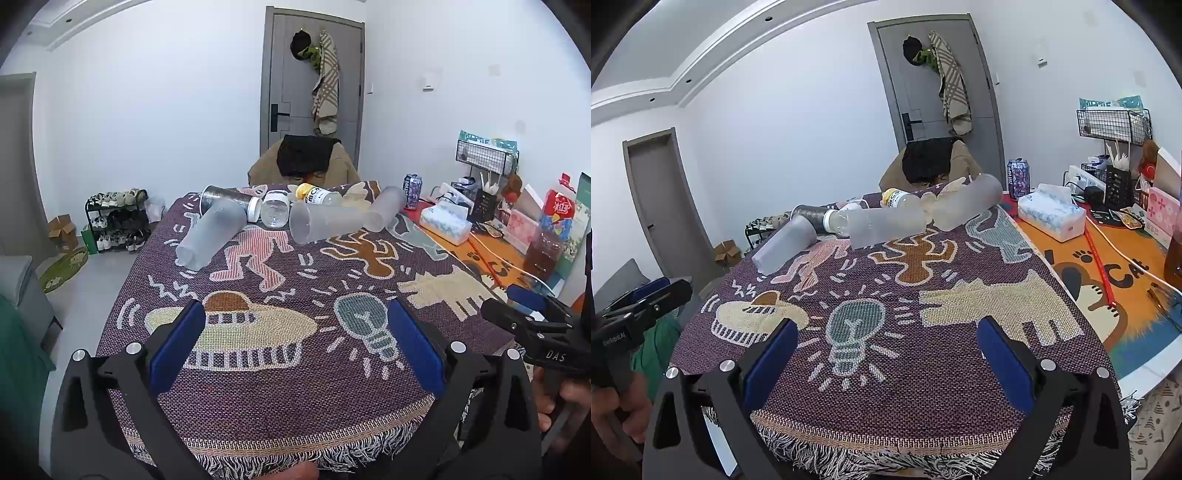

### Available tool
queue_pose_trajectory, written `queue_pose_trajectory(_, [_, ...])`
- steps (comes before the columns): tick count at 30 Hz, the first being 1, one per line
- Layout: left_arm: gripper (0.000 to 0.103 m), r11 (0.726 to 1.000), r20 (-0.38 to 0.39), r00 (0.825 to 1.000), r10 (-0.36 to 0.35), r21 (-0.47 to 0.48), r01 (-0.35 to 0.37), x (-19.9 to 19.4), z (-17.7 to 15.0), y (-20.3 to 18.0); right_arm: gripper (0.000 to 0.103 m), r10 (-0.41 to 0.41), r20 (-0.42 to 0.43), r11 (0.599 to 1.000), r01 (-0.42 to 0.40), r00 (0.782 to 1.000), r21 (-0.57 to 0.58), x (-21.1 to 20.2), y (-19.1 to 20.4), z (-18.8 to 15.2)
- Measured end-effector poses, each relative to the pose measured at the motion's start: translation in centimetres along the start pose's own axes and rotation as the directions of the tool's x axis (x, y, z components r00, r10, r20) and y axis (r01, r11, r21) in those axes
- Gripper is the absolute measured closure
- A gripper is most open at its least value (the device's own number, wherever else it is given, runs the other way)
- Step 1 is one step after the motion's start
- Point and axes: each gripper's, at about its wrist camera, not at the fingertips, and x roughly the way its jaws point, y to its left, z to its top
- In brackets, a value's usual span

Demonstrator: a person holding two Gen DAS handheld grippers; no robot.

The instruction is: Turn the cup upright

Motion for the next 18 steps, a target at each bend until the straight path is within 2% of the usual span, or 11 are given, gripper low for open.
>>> queue_pose_trajectory(14, [0.005,1.0,0.005,1.0,-0.003,0.01,0.003,-0.4,-0.9,-0.2,0.008,-0.007,0.016,1.0,0.007,1.0,0.003,-0.4,-0.3,0.2])
queue_pose_trajectory(18, [0.005,1.0,-0.004,1.0,-0.006,0.023,0.006,-0.2,-0.1,-0.7,0.008,-0.01,0.02,1.0,0.01,1.0,-0.001,-0.7,-0.4,0.2])
